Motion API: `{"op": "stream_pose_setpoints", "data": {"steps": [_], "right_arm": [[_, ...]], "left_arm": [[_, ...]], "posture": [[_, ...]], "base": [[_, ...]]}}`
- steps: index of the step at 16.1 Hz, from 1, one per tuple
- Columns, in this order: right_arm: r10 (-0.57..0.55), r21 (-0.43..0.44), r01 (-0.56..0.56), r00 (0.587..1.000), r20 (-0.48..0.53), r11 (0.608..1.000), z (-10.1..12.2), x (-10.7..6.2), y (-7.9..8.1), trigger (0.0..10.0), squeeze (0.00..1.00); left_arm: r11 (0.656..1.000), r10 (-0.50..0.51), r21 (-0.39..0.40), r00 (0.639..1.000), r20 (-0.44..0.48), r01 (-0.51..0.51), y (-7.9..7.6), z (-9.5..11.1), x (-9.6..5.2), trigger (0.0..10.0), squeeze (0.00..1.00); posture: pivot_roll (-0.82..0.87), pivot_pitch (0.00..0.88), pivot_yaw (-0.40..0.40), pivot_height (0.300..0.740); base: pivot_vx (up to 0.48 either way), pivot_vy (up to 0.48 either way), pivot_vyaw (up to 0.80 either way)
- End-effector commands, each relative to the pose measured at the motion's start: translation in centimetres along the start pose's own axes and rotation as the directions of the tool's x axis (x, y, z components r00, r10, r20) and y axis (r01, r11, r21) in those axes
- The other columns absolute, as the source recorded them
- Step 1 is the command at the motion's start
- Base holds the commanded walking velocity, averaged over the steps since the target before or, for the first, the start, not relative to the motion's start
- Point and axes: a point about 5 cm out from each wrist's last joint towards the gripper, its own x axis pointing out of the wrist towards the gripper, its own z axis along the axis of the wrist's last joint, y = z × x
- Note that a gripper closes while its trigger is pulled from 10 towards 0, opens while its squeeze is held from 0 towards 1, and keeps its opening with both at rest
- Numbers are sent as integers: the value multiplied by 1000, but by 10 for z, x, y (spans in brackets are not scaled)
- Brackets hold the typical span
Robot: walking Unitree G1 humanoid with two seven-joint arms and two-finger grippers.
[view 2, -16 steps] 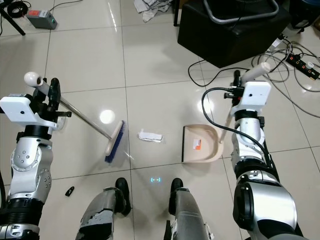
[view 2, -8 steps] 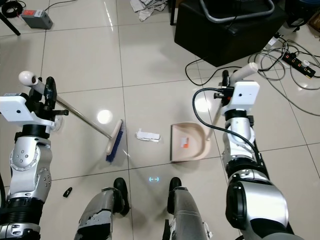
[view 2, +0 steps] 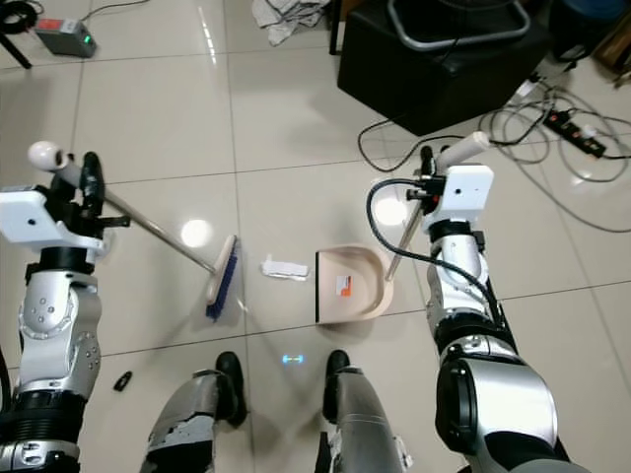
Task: Sweep floor
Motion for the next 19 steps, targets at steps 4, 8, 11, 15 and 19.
{"op": "stream_pose_setpoints", "data": {"steps": [4,8,11,15,19], "right_arm": [[-12,11,13,999,-38,1000,-3,1,-1,10000,0],[-24,8,24,999,-42,1000,-4,1,1,10000,0],[-36,18,37,998,-44,999,-9,-6,2,10000,0],[-52,29,53,998,-41,998,-11,-10,1,10000,0],[-67,31,69,996,-54,997,-15,-13,0,10000,0]], "left_arm": [[999,48,26,999,11,-48,8,1,-7,10000,0],[999,35,35,999,7,-35,8,2,-8,10000,0],[999,14,33,1000,2,-14,3,2,-9,10000,0],[999,-27,27,1000,-13,27,-3,1,-8,10000,0],[998,-57,24,998,-30,58,-8,-1,-7,10000,0]], "posture": [[115,351,-105,740],[144,369,-85,740],[146,374,-70,740],[150,383,-51,740],[159,383,-40,740]], "base": [[0,0,0],[0,0,0],[0,0,0],[0,0,0],[0,0,0]]}}
